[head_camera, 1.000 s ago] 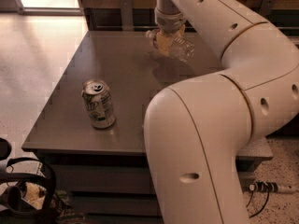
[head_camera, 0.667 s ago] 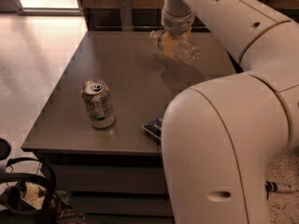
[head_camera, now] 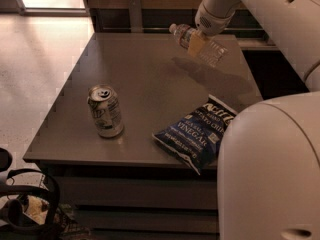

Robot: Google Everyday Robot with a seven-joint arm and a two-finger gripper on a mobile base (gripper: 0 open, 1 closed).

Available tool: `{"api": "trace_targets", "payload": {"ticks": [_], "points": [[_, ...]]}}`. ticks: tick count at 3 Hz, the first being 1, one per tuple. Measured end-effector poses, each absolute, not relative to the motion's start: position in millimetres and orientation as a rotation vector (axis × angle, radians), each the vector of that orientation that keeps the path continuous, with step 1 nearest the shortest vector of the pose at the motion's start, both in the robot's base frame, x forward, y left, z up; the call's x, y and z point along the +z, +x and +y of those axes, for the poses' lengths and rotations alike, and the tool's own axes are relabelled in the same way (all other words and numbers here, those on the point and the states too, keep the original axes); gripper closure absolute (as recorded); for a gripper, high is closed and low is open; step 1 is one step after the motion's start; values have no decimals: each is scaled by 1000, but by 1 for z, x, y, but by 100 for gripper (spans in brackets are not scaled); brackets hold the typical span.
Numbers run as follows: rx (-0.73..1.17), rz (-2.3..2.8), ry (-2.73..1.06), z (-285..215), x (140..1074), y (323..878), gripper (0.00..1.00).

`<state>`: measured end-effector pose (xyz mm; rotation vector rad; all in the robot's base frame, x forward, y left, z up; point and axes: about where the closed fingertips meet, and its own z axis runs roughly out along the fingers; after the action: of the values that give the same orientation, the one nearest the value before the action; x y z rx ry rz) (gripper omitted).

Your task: Place water bottle upright

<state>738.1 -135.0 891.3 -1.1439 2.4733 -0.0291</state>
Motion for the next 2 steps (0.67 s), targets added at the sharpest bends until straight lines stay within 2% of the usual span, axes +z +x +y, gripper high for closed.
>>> {"api": "trace_targets", "payload": {"ticks": [2], "points": [[163,2128,-1266,-123,938,765,100]]}}
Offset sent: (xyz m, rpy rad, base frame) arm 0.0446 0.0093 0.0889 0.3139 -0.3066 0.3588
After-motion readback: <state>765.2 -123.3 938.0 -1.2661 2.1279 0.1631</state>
